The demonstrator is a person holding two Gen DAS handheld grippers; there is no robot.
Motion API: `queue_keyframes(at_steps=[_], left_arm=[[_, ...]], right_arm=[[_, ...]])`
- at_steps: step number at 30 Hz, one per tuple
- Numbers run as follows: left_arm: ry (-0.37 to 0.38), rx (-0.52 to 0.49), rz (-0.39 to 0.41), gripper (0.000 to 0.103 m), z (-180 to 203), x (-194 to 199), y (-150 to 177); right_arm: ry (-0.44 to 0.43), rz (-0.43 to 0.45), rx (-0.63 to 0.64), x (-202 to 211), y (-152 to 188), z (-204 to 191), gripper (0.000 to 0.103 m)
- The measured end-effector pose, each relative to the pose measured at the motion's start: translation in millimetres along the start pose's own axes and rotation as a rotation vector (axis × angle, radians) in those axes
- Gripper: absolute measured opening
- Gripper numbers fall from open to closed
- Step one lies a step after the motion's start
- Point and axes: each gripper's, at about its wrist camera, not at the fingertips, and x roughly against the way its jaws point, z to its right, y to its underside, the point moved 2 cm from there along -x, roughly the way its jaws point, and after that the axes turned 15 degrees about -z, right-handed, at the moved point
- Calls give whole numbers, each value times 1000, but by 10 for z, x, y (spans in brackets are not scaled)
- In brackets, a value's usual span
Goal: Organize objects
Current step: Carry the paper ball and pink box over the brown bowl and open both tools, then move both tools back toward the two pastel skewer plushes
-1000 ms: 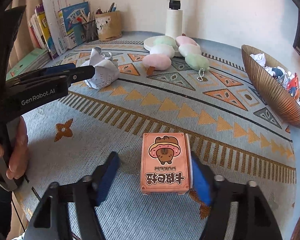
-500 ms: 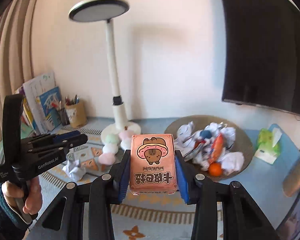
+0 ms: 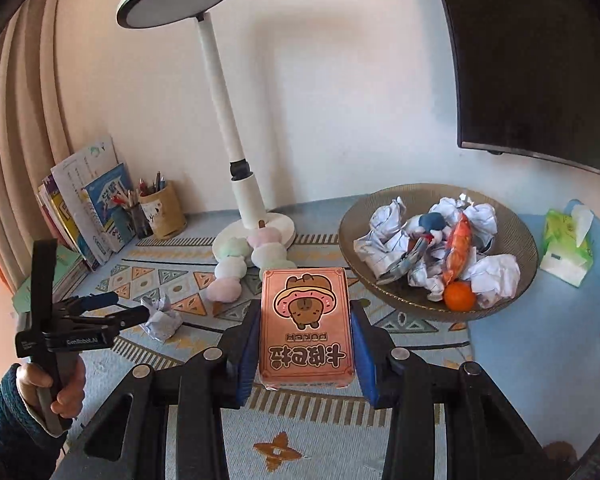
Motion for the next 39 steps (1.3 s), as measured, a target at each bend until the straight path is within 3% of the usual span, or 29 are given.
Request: queue_keyframes(at_steps=[3, 4, 5, 9, 12, 17, 22, 24, 25, 26, 27, 30, 34, 39], left_arm=[[-36, 5, -101, 99, -108, -368, 37], [-42, 10, -110, 81, -128, -438, 34], [-30, 21, -118, 54, -151, -481, 26], [43, 19, -105, 49, -112, -402, -35], [58, -28, -28, 49, 158, -129, -218], [194, -150, 108, 50, 1005, 290, -783], [278, -201, 158, 50, 1766, 194, -1328], [301, -223, 158, 58, 1984, 40, -1431], [289, -231, 168, 70, 2073, -37, -1465], [272, -236, 163, 92, 2144, -132, -1495], [260, -238, 147, 98, 2185, -223, -1510], [281, -229, 95, 99, 2133, -369, -1462], [301, -167, 73, 99, 1753, -278, -1290], [264, -61, 147, 99, 1083, 223, -1046]], right_arm=[[5, 7, 20, 28, 44, -60, 40], [14, 13, 26, 58, 59, -53, 40], [25, 18, 27, 89, 66, -37, 40], [86, 54, -7, 240, -9, 103, 40], [125, 128, -76, 468, -233, 308, 40], [186, 227, -224, 680, -661, 704, 40], [200, 161, -336, 316, -857, 1108, 40], [176, 104, -346, 92, -889, 1267, 41], [180, 60, -364, -28, -890, 1349, 45], [193, 27, -392, -118, -872, 1431, 47], [189, 4, -415, -179, -841, 1500, 48], [114, -18, -454, -205, -706, 1607, 50], [81, 6, -457, -52, -619, 1512, 61], [11, 38, -362, 232, -738, 1064, 66]])
